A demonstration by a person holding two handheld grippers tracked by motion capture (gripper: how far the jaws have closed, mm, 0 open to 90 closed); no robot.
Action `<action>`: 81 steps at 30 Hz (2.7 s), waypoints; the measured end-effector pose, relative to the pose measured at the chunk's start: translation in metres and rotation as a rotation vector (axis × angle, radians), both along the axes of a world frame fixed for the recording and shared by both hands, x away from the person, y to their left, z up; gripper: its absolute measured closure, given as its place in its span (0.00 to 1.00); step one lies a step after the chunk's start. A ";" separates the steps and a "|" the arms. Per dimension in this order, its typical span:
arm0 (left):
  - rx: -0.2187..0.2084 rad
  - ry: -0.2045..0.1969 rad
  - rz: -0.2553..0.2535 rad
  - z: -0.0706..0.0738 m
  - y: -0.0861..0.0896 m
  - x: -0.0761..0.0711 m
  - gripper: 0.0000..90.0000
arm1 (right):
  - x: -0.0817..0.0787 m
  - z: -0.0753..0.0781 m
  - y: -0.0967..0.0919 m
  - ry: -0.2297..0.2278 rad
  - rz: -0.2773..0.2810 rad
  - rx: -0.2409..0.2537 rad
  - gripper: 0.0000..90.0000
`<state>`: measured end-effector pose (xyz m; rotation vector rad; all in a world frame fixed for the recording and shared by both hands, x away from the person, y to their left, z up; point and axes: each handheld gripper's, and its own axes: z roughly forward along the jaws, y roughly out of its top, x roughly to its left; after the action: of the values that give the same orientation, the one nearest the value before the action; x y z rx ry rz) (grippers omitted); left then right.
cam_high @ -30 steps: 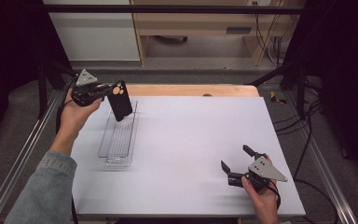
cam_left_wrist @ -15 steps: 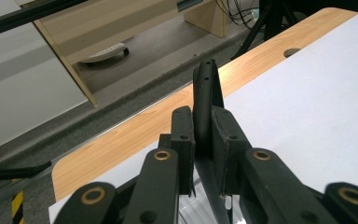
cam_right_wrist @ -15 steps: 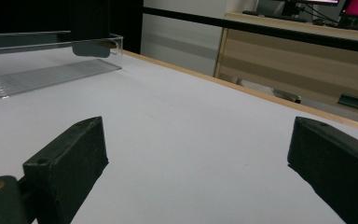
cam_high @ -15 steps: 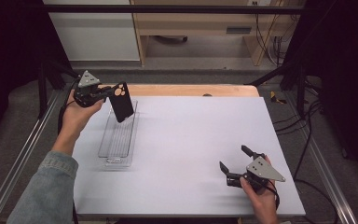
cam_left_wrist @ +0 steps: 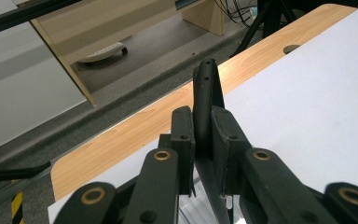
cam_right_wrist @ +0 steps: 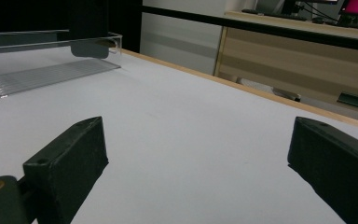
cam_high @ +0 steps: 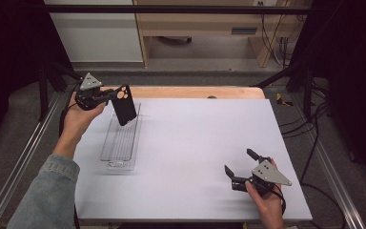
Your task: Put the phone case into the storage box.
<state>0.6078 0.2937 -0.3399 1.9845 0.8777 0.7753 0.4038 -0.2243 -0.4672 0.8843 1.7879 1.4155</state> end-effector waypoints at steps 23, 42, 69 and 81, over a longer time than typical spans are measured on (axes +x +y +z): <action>0.007 0.003 -0.011 -0.012 -0.003 0.011 0.89 | 0.001 -0.001 0.000 0.005 -0.001 -0.002 0.05; 0.022 0.006 -0.027 -0.014 -0.012 0.018 0.89 | 0.001 -0.001 -0.001 0.005 -0.004 0.000 0.05; 0.093 -0.069 0.044 -0.021 -0.019 0.031 0.87 | 0.001 -0.002 -0.001 0.009 -0.004 -0.002 0.06; 0.118 -0.073 0.095 -0.023 -0.021 0.036 0.85 | 0.002 -0.002 -0.001 0.011 -0.006 -0.001 0.05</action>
<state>0.6437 0.2726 -0.3630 2.0145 0.9068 0.9672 0.4054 -0.2258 -0.4689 0.8980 1.7925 1.4083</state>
